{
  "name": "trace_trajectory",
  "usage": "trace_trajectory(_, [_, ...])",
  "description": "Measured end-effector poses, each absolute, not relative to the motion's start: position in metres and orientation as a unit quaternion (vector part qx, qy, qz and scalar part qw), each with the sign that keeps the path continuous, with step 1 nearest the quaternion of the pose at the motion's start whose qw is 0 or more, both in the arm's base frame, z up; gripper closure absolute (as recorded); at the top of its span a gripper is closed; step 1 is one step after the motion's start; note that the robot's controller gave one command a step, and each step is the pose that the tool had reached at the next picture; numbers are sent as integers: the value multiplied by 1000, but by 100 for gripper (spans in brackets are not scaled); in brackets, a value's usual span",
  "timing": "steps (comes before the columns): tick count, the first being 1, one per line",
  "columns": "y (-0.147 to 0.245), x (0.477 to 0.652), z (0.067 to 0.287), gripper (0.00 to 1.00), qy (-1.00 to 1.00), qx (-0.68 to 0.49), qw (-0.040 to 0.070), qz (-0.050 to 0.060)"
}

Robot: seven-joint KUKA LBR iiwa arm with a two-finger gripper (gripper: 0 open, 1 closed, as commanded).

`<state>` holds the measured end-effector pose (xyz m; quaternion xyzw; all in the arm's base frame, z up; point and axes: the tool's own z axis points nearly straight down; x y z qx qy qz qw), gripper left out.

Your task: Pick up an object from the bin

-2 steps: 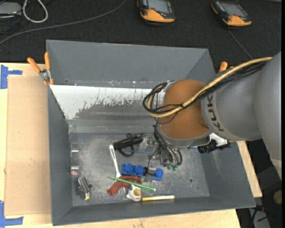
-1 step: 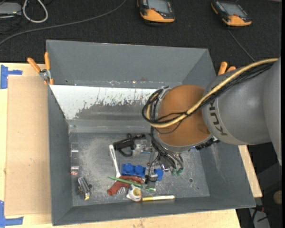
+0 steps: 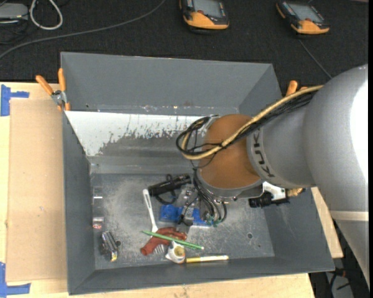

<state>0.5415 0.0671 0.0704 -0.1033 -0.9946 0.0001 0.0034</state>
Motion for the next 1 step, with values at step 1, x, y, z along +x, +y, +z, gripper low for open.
trace_trajectory(1, [67,541,71,100,-995,-104,3,0])
